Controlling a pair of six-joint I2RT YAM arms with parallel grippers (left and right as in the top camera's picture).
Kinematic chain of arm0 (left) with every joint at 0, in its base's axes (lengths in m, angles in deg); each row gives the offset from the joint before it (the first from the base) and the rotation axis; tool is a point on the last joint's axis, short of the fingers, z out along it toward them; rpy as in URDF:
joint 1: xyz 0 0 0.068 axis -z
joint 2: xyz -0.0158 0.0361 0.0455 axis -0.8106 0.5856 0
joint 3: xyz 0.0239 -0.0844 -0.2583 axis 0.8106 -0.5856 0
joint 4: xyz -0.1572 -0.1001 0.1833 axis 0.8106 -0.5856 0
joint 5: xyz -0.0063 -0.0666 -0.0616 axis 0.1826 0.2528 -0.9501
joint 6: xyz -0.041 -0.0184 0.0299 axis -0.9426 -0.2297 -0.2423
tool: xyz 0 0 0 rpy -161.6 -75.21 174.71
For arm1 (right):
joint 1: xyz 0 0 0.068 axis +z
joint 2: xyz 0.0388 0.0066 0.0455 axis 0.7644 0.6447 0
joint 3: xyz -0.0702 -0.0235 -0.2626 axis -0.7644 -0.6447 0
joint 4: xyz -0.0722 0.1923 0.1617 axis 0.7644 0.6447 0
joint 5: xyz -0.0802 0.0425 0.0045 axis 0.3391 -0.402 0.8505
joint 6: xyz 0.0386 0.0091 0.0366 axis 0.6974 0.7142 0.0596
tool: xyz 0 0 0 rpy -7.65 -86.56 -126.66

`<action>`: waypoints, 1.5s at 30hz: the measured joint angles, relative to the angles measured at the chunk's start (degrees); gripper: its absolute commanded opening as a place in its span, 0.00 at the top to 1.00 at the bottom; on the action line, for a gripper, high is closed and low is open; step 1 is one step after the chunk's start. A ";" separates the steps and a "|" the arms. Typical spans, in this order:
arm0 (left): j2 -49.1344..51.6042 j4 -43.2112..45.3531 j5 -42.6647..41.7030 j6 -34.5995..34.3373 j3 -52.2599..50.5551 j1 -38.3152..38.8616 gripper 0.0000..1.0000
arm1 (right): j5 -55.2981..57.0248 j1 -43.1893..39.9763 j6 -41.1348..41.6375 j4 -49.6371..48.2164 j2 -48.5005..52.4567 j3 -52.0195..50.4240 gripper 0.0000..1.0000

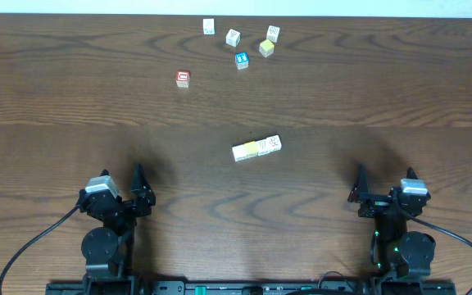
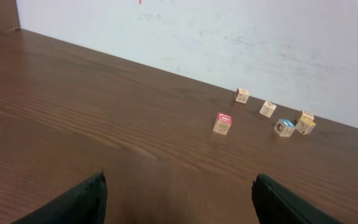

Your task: Lift 4 blocks

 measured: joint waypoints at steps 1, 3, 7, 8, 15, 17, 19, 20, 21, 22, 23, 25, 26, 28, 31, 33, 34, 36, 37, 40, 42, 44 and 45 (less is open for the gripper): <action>0.00 0.00 0.00 0.00 0.00 0.00 0.25 | 0.00 0.00 0.00 0.00 0.00 0.00 0.01; 0.00 0.00 0.00 0.00 0.00 0.00 0.25 | 0.00 0.00 0.00 0.00 0.00 0.00 0.01; 0.00 0.00 0.00 0.00 0.00 0.00 0.25 | 0.00 0.00 0.00 0.00 0.00 0.00 0.01; 0.00 0.00 0.00 0.00 0.00 0.00 0.25 | 0.00 0.00 0.00 0.00 0.00 0.00 0.01; 0.00 0.00 0.00 0.00 0.00 0.00 0.25 | 0.00 0.00 0.00 0.00 0.00 0.00 0.01; 0.00 0.00 0.00 0.00 0.00 0.00 0.25 | 0.00 0.00 0.00 0.00 0.00 0.00 0.01; 0.00 0.00 0.00 0.00 0.00 0.00 0.25 | 0.00 0.00 0.00 0.00 0.00 0.00 0.01; 0.00 0.00 0.00 0.00 0.00 0.00 0.25 | 0.00 0.00 0.00 0.00 0.00 0.00 0.01; 0.00 0.00 0.00 0.00 0.00 0.00 0.25 | 0.00 0.00 0.00 0.00 0.00 0.00 0.01; 0.00 0.00 0.00 0.00 0.00 0.00 0.25 | 0.00 0.00 0.00 0.00 0.00 0.00 0.01; 0.00 0.00 0.00 -0.02 0.00 0.00 0.25 | 0.00 0.00 0.00 0.00 0.00 0.00 0.01; 0.00 0.00 0.00 -0.02 0.00 0.00 0.25 | 0.00 0.00 0.00 0.00 0.00 0.00 0.01; 0.00 0.00 0.00 0.00 0.00 0.00 0.25 | 0.00 0.00 -0.02 0.00 0.00 0.00 0.01; -0.09 0.00 0.00 0.00 0.00 0.00 0.25 | 0.00 0.00 0.00 0.00 0.00 0.00 0.01; -0.92 0.02 0.00 0.00 0.00 0.00 0.25 | 0.00 0.00 0.00 0.00 0.00 0.00 0.01; -1.05 0.02 0.00 0.00 0.00 0.00 0.25 | 0.00 0.00 0.00 0.00 0.00 0.00 0.01; -1.07 0.00 0.00 0.00 0.00 0.00 0.25 | 0.00 0.00 0.00 0.00 0.00 0.00 0.01; -1.09 0.00 0.00 0.00 0.00 0.00 0.25 | 0.00 0.00 0.00 0.00 0.00 0.00 0.01; -1.09 0.00 0.00 0.00 0.00 0.00 0.25 | 0.00 0.00 0.00 0.00 0.00 0.00 0.01; -1.09 0.00 0.00 0.00 0.00 0.00 0.25 | 0.00 0.00 0.00 0.00 0.00 0.00 0.01; -1.09 0.00 0.00 0.00 0.00 0.00 0.25 | 0.00 0.00 0.00 0.00 0.00 0.00 0.01; -1.09 0.00 0.00 -0.02 0.00 0.00 0.25 | 0.00 0.00 0.00 0.00 0.00 0.00 0.01; -1.09 0.00 0.00 0.00 0.00 0.00 0.25 | 0.00 0.00 0.00 0.00 0.00 0.00 0.01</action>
